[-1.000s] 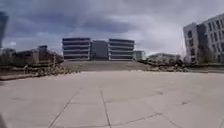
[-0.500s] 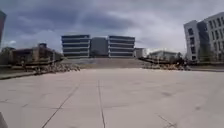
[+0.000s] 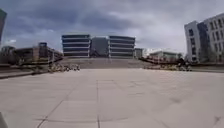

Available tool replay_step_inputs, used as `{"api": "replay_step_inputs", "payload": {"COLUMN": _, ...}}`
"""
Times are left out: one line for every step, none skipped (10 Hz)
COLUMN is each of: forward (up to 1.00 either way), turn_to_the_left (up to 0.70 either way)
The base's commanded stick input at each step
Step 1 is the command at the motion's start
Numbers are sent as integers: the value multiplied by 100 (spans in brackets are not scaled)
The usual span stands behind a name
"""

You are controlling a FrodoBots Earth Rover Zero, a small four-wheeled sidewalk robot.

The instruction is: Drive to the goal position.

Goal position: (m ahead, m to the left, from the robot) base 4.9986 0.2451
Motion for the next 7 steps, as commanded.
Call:
{"api": "replay_step_inputs", "payload": {"forward": 70, "turn_to_the_left": 0}}
{"api": "replay_step_inputs", "payload": {"forward": 70, "turn_to_the_left": 0}}
{"api": "replay_step_inputs", "payload": {"forward": 70, "turn_to_the_left": 0}}
{"api": "replay_step_inputs", "payload": {"forward": 70, "turn_to_the_left": 0}}
{"api": "replay_step_inputs", "payload": {"forward": 70, "turn_to_the_left": 0}}
{"api": "replay_step_inputs", "payload": {"forward": 70, "turn_to_the_left": 0}}
{"api": "replay_step_inputs", "payload": {"forward": 70, "turn_to_the_left": 0}}
